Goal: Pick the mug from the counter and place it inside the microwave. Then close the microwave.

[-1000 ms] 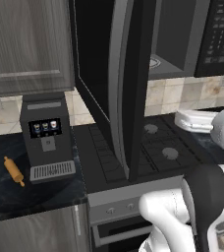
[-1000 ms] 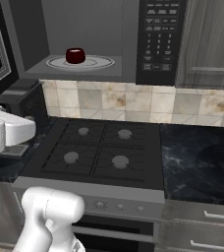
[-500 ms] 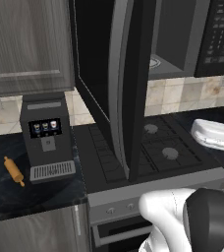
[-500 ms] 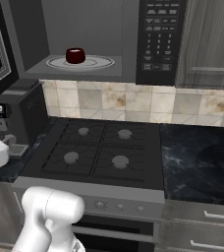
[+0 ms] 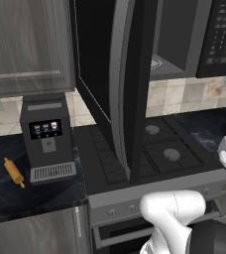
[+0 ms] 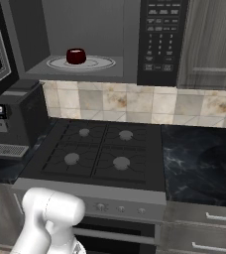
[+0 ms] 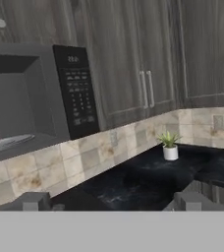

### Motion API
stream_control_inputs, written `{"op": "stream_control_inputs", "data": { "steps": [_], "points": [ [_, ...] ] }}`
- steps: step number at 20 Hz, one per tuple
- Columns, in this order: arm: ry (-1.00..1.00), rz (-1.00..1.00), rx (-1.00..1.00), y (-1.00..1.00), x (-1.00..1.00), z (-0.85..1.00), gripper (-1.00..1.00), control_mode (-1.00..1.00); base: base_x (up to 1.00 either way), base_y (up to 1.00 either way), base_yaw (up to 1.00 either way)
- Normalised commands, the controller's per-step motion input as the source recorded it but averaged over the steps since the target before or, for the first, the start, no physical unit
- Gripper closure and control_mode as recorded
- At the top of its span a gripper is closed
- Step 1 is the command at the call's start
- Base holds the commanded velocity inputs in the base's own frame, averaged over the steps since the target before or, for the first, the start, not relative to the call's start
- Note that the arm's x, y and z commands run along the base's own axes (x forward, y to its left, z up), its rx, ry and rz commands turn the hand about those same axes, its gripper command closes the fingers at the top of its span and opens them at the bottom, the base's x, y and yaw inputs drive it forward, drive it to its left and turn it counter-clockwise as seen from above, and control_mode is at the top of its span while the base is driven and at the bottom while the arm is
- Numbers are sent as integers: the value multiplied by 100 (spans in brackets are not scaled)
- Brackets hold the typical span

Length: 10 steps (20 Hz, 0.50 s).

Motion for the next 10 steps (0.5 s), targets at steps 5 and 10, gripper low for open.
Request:
{"op": "stream_control_inputs", "data": {
  "steps": [5, 10],
  "points": [
    [-11, -2, 0, 1, -50, 0, -100, -100, 0, 0, 0],
    [-9, 0, 1, 3, -48, 0, -100, -100, 0, 0, 0]
  ]
}}
